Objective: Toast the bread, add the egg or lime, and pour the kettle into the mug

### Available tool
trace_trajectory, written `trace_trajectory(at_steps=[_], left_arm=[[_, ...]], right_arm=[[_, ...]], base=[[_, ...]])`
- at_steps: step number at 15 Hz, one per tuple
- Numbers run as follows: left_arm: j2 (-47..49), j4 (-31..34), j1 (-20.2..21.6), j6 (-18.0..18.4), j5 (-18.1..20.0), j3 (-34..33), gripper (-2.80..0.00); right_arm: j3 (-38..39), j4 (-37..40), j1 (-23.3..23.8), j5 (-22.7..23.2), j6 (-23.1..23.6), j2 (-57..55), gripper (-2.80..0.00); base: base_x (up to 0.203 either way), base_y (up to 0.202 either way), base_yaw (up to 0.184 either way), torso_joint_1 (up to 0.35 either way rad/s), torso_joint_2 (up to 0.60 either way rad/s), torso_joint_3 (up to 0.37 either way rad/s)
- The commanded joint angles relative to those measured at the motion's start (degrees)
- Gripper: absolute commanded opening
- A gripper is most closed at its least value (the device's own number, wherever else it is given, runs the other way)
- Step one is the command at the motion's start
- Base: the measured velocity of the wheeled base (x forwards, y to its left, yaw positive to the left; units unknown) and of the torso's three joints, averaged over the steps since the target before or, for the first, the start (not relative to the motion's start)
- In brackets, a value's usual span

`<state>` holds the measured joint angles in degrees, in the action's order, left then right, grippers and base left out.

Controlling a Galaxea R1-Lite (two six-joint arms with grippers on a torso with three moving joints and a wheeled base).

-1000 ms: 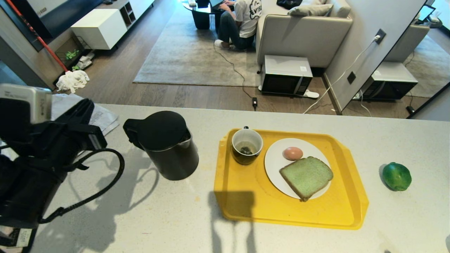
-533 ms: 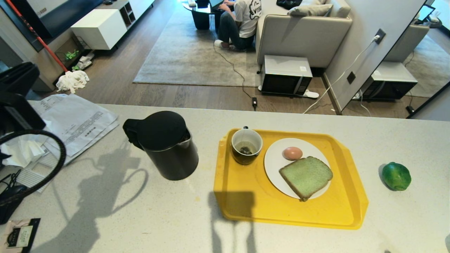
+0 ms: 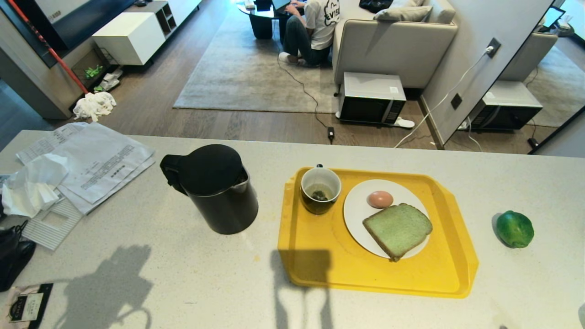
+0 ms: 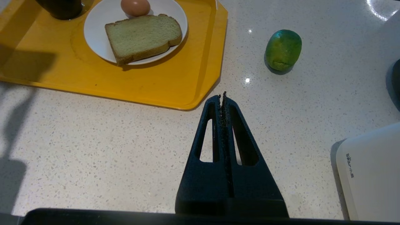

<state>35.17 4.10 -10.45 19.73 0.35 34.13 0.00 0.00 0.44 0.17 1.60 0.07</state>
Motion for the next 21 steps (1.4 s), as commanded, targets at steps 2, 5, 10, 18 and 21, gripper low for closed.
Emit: trace_trajectory(at_steps=[2,5,10,18,21], left_arm=[[-11.3,0.9,5.2,-0.1,0.3,-9.7,-2.80],[-20.9,1.0,8.9,-1.0,0.0,-16.5,-2.80],[-33.9,0.4,10.1,-1.4,0.1,-29.7,-2.80],[-35.2,-8.4,10.2,-11.2,-0.4,-34.1,-2.80],[-35.2,-4.0,10.2,-15.4,-0.2,-34.1,-2.80]], right_arm=[[0.0,0.0,0.0,0.0,0.1,-0.1,-2.80],[0.0,0.0,0.0,0.0,0.1,-0.1,-2.80],[0.0,0.0,0.0,0.0,0.1,-0.1,-2.80],[0.0,0.0,0.0,0.0,0.1,-0.1,-2.80],[0.0,0.0,0.0,0.0,0.1,-0.1,-2.80]], base=[[0.000,0.000,0.000,0.000,0.00,0.000],[0.000,0.000,0.000,0.000,0.00,0.000],[0.000,0.000,0.000,0.000,0.00,0.000],[0.000,0.000,0.000,0.000,0.00,0.000],[0.000,0.000,0.000,0.000,0.00,0.000]])
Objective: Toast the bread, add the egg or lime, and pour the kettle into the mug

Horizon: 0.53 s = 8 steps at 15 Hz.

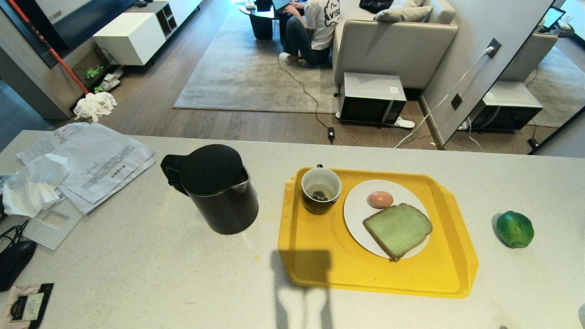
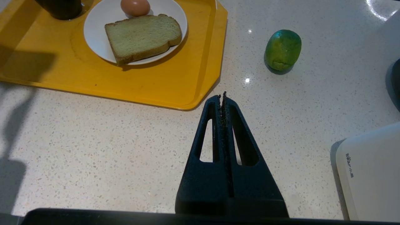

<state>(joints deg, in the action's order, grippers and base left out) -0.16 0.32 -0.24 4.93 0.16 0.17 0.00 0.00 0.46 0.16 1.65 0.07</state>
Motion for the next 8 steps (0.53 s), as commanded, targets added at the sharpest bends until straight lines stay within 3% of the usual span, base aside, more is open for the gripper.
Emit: trace_trajectory(at_steps=[1,8], left_arm=[[0.2,-0.5,0.2,-1.4,-0.2,-0.1,-2.80],[0.2,-0.5,0.2,-3.6,-0.3,-0.2,-2.80]], right_arm=[[0.0,0.0,0.0,0.0,0.0,-0.1,-2.80],[0.0,0.0,0.0,0.0,0.0,-0.1,-2.80]], base=[[0.000,0.000,0.000,0.000,0.00,0.000],[0.000,0.000,0.000,0.000,0.00,0.000]])
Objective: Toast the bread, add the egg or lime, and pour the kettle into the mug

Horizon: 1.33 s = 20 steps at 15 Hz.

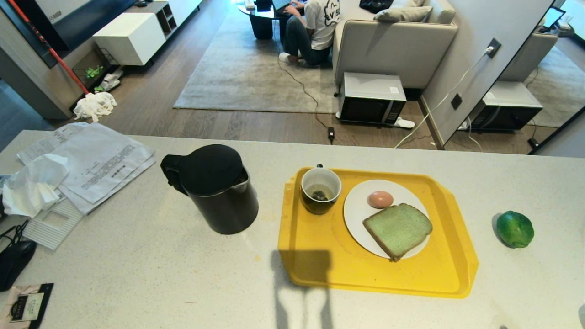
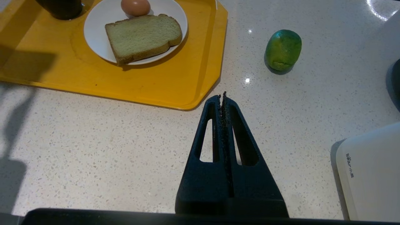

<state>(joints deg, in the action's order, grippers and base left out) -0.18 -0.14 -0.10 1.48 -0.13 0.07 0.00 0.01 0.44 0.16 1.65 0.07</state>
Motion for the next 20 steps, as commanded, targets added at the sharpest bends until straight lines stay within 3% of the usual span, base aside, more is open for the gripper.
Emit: trace_trajectory(at_steps=[1,20], left_arm=[[0.2,0.0,0.0,-0.2,0.0,-0.1,-2.80],[0.2,0.0,0.0,-0.2,0.0,-0.1,-2.80]], right_arm=[[0.0,0.0,0.0,0.0,0.0,-0.1,-2.80],[0.0,-0.1,0.0,-0.2,-1.7,-0.1,-2.80]], base=[[0.000,0.000,0.000,0.000,0.00,0.000],[0.000,0.000,0.000,-0.003,0.01,0.004]])
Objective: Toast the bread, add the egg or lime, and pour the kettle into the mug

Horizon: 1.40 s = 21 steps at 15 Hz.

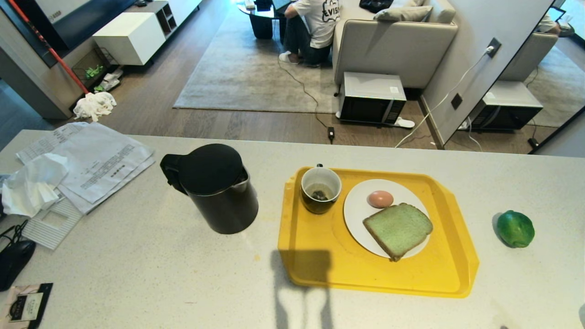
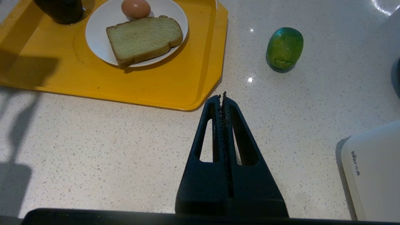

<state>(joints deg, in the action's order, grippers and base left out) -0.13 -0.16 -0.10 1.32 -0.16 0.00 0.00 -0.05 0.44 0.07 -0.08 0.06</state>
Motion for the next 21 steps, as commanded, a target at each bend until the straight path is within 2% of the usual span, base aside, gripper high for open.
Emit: trace_trajectory(at_steps=[1,8,21], left_arm=[[0.1,0.0,0.0,0.0,0.0,0.0,-2.80],[0.1,0.0,0.0,0.0,0.0,0.0,-2.80],[0.1,0.0,0.0,0.0,0.0,0.1,-2.80]], right_arm=[[0.0,0.0,0.0,-0.1,0.0,-0.1,-2.80],[0.0,0.0,0.0,-0.1,0.0,-0.1,-2.80],[0.0,-0.1,0.0,-0.1,0.0,-0.1,-2.80]], base=[[0.000,0.000,0.000,-0.042,0.11,0.049],[0.000,0.000,0.000,-0.052,0.12,0.047],[0.000,0.000,0.000,0.000,0.00,0.000]])
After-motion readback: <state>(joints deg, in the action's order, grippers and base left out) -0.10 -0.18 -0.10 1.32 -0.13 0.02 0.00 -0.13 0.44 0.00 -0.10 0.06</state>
